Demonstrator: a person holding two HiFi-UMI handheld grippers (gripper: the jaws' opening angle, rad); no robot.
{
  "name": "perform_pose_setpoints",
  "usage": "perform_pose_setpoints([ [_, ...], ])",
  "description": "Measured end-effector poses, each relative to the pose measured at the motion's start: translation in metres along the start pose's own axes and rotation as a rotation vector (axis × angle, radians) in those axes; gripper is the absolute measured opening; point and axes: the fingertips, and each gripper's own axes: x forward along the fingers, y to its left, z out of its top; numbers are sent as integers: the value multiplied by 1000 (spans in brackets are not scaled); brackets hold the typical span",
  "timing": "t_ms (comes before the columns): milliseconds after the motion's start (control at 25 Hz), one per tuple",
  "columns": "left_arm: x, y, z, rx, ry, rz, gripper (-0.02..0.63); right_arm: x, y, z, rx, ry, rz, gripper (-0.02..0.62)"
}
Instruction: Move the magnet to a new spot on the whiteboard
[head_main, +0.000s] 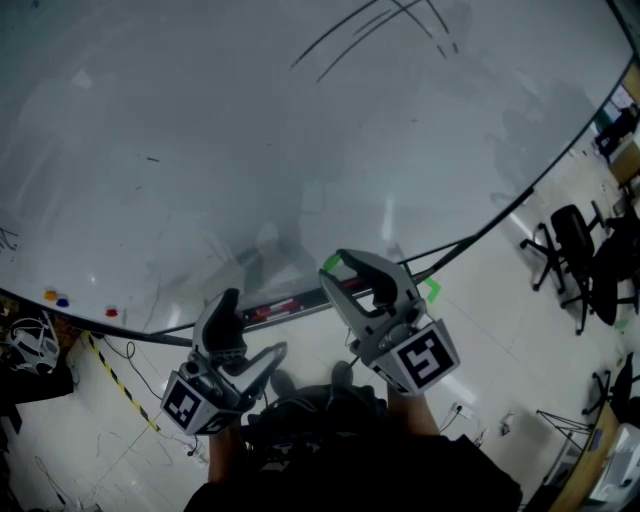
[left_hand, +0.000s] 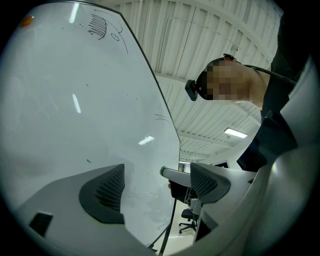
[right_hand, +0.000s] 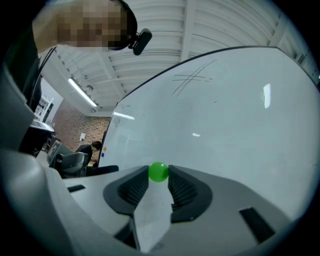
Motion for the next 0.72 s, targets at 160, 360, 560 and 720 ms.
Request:
perform_pose_setpoints([
  [160, -3, 1, 2, 1, -6, 8, 407, 1, 2, 0, -1, 0, 2, 152],
  [360, -5, 3, 1, 0, -2, 16, 407, 2, 2, -3, -3, 6, 0, 152],
  [560, -7, 4, 2, 1, -3, 18, 407, 5, 1, -7, -22, 25, -15, 152],
  [720, -8, 5, 1, 3, -1, 22, 407, 10, -3, -14, -57, 57, -51, 152],
])
